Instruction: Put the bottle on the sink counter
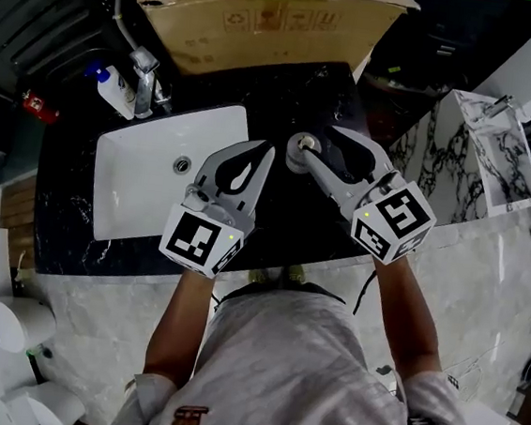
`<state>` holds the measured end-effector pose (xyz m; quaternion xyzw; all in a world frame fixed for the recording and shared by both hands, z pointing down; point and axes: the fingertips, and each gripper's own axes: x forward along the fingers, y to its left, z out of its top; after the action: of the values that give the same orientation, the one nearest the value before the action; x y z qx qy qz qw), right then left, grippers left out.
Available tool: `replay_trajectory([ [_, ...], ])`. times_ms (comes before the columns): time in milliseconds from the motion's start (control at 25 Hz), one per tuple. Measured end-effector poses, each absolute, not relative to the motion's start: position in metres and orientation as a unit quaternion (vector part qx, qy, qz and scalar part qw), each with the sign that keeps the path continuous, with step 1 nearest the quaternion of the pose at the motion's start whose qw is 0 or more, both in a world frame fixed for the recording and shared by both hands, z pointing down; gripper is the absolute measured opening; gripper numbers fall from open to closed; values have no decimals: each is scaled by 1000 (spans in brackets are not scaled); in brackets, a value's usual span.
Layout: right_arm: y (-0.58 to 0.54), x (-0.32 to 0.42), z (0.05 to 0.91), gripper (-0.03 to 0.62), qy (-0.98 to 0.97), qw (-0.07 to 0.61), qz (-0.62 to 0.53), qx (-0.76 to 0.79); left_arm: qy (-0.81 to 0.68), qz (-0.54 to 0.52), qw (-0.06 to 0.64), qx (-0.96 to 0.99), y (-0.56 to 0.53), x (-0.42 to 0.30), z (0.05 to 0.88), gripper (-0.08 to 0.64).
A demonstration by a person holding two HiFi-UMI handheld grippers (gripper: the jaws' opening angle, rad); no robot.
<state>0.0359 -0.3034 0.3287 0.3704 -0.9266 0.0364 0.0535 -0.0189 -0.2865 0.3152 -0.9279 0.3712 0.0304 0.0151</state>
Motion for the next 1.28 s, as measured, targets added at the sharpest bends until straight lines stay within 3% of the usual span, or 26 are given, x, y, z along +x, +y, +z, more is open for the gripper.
replay_trajectory([
  [400, -282, 26, 305, 2, -934, 24, -14, 357, 355, 42, 38, -933, -275, -4, 289, 0],
  [1280, -276, 19, 297, 0, -941, 15, -31, 338, 373, 39, 34, -927, -272, -6, 292, 0],
])
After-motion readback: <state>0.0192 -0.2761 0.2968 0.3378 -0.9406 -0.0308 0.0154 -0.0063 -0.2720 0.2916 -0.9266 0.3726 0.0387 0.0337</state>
